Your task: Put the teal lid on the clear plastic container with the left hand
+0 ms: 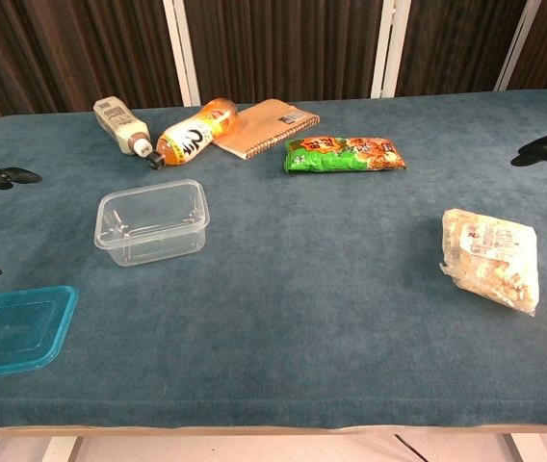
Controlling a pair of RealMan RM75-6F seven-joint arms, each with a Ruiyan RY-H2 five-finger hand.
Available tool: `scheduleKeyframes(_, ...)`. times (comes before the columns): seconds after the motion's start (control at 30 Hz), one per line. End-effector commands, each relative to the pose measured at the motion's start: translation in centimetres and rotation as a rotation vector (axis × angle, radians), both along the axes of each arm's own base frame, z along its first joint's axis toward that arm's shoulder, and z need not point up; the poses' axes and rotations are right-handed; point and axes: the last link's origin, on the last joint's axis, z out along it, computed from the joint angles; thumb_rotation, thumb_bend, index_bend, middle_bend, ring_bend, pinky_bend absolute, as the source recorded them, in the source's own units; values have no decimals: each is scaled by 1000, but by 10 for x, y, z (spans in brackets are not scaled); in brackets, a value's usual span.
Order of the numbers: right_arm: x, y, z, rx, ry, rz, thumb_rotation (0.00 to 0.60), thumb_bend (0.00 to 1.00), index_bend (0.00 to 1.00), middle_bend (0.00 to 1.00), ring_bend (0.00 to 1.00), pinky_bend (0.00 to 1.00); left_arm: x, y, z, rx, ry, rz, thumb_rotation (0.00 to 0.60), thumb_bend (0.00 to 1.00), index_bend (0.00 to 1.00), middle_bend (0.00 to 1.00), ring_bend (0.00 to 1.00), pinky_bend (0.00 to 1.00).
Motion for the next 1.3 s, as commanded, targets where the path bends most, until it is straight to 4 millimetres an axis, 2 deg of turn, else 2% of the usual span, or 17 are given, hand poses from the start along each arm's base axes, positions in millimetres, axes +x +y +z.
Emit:
scheduleKeyframes(0.03, -1, 2, 0, 3, 4, 1, 600, 212, 0, 0, 0, 0, 0, -4, -1, -11, 4, -5, 600, 221, 0, 0, 0, 0)
scheduleKeyframes(0.17, -5, 10, 2, 10, 15, 6, 600, 212, 0, 0, 0, 0, -2, -22, -4, -62, 34, -33, 600, 223, 0, 0, 0, 0)
scheduleKeyframes(0.27, -12, 20, 4, 15, 19, 6, 600, 212, 0, 0, 0, 0, 0, -42, -12, -112, -22, -35, 600, 195, 0, 0, 0, 0)
scheduleKeyframes(0.43, -33, 46, 13, 19, -8, -7, 600, 213, 0, 0, 0, 0, 3, -59, -24, -152, -34, -99, 600, 176, 0, 0, 0, 0)
scheduleKeyframes(0.63, -55, 72, 22, 13, -27, 1, 600, 208, 0, 0, 0, 0, -2, -56, -46, -156, -45, -75, 599, 176, 0, 0, 0, 0)
scheduleKeyframes(0.8, -62, 77, 26, 9, -32, 9, 600, 202, 0, 0, 0, 0, -8, -55, -59, -162, -8, -67, 600, 174, 0, 0, 0, 0)
scheduleKeyframes(1.03, -63, 77, 28, 10, -37, 12, 600, 201, 0, 0, 0, 0, -15, -51, -60, -164, 37, -23, 600, 174, 0, 0, 0, 0)
scheduleKeyframes(1.3, -64, 75, 28, 13, -48, 0, 600, 201, 0, 0, 0, 0, -19, -47, -53, -178, 43, 22, 600, 174, 0, 0, 0, 0)
